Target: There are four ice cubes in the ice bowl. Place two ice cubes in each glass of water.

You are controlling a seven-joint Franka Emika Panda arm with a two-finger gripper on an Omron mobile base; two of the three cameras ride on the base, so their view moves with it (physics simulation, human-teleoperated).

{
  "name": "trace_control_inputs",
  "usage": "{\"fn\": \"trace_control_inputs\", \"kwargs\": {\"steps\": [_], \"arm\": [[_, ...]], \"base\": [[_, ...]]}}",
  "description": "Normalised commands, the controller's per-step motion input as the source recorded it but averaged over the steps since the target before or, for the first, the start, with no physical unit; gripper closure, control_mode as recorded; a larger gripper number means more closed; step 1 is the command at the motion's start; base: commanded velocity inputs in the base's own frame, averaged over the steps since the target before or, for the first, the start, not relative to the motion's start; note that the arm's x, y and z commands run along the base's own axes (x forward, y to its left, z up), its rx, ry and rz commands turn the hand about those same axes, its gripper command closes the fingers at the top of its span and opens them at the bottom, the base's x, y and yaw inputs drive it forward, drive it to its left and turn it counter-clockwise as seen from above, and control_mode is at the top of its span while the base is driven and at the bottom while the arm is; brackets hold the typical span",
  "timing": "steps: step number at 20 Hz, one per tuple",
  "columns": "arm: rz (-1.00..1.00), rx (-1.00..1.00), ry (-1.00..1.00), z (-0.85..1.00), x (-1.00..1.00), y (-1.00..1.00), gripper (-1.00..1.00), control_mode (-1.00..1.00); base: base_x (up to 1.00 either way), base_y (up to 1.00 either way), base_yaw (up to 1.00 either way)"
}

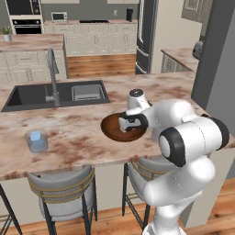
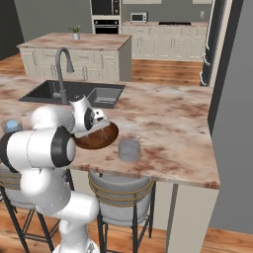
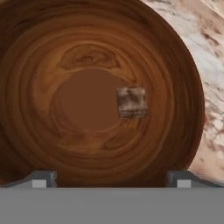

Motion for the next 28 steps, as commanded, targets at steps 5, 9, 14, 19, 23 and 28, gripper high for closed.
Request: {"fn": "trace_control_inputs", "kwargs": {"steps": [5,9,14,19,23,28], "arm": [[0.07,-0.09,0.0,-0.24,0.22,0.0,-1.0,-1.0],[0.04,-0.07,0.0,-0.13,0.16,0.0,-1.0,-1.0],[0.01,-0.02,0.0,-0.15,0.11,0.0,-1.0,-1.0],[0.0,0.0,0.0,-0.14,0.12,0.0,-1.0,-1.0],[0.0,0.0,0.0,-0.07,0.28,0.0,-1.0,-1.0],[0.0,0.0,0.0,-0.07,0.33,0.03,-1.0,-1.0]], "base": [[0.0,0.0,0.0],[0.0,0.0,0.0],[0.0,0.0,0.0],[0.0,0.0,0.0],[0.0,0.0,0.0],[0.0,0.0,0.0]]}}
